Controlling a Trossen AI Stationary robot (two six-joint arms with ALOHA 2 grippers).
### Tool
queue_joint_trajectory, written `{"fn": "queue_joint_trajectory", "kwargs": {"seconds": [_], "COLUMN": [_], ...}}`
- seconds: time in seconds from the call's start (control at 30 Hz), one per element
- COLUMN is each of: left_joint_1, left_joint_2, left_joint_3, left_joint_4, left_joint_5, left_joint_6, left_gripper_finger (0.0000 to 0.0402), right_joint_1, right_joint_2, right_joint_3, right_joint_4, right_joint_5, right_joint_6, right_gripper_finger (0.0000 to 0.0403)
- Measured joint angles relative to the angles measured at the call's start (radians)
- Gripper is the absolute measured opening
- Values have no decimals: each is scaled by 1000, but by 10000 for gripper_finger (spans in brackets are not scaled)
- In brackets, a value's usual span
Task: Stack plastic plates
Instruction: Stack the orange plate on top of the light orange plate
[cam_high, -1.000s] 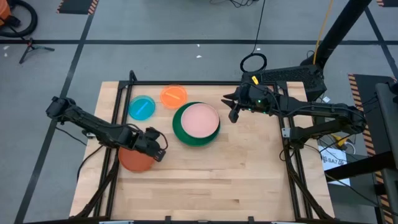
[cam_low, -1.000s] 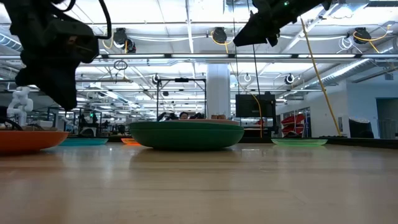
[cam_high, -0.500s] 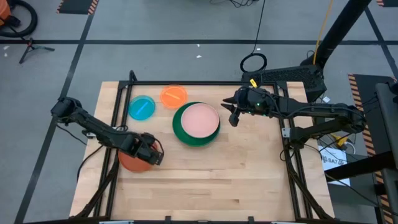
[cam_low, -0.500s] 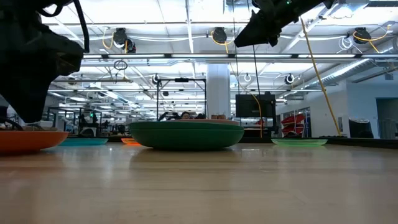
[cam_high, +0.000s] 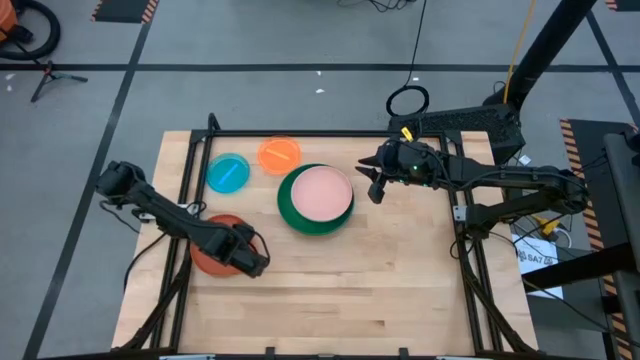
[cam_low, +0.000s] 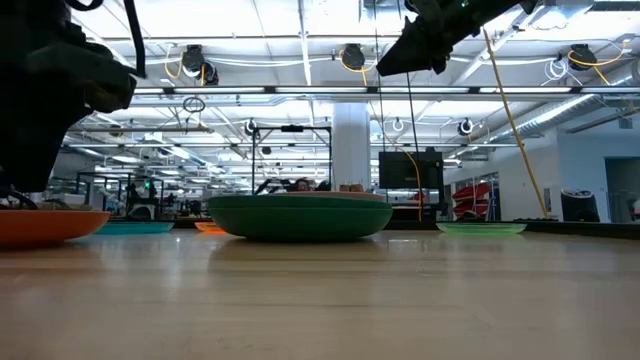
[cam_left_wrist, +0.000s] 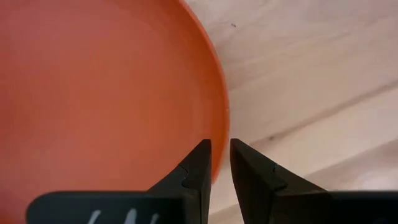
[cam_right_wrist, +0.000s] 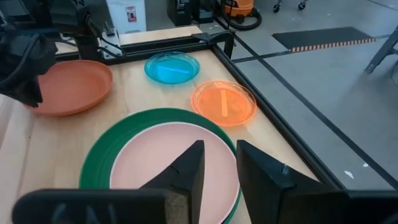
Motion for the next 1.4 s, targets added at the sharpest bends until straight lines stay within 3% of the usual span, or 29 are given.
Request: {"fn": "queue_joint_trajectory", "kwargs": {"seconds": [0.43,0.8,1.0,1.4], "left_joint_1": [-13,-13,-15,-34], "left_joint_2": [2,2,2,165], "left_joint_3": [1,1,1,1], "left_joint_4": [18,20,19,34], "left_joint_5": [-12,-45,-75,-113], "left_joint_6": [14,28,28,28], "left_gripper_finger": [69,161,181,182], "right_joint_1": [0,0,0,0], "right_joint_2": [0,0,0,0], "right_joint_3": [0,0,0,0], "right_joint_4": [0,0,0,-19], "right_joint_5": [2,0,0,-1], "right_joint_6": [-1,-1,-1,-1], "right_gripper_finger": [89,89,89,89]}}
